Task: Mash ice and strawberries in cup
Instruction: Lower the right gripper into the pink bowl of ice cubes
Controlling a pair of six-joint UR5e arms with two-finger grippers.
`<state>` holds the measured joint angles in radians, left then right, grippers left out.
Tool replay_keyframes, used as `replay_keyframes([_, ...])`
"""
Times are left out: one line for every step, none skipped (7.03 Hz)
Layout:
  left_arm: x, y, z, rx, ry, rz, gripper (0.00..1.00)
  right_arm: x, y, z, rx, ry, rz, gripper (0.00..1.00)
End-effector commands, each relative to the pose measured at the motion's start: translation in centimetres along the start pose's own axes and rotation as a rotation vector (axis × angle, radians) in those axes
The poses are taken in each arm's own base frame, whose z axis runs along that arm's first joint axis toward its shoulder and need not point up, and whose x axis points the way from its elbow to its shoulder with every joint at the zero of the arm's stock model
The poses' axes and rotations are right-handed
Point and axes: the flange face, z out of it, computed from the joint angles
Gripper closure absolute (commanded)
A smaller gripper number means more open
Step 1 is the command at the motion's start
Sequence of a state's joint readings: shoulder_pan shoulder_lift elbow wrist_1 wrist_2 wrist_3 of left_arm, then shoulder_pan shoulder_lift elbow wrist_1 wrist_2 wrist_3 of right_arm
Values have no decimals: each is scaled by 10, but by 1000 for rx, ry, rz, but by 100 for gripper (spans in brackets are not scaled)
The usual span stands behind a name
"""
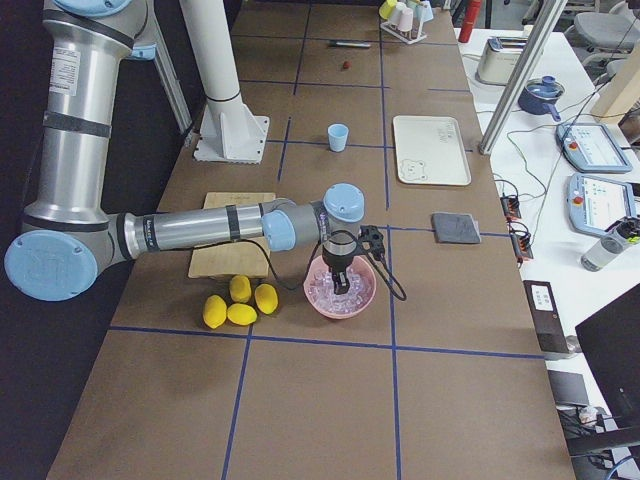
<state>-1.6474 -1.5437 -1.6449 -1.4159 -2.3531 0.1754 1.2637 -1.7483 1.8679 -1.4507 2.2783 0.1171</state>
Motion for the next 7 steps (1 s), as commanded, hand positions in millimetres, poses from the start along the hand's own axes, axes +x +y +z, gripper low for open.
replay_keyframes([2, 0, -2, 5, -1, 4, 0, -8, -1, 22, -41, 38, -31, 34])
replay_keyframes([3, -1, -3, 7, -1, 6, 0, -3, 0, 31, -58, 46, -25, 34])
replay_keyframes([5, -1, -5, 10, -2, 8, 0, -9, -13, 34, -56, 42, -31, 34])
replay_keyframes([5, -1, -6, 11, -2, 9, 0, -2, -12, 45, -77, 44, -23, 34])
replay_keyframes([5, -1, -6, 11, -2, 9, 0, 1, -15, 50, -87, 45, -22, 35])
replay_keyframes([9, -1, -9, 19, -3, 15, 0, 1, -16, 51, -87, 44, -22, 35])
replay_keyframes([10, -1, -10, 20, -3, 16, 0, -2, -16, 54, -94, 42, -22, 35])
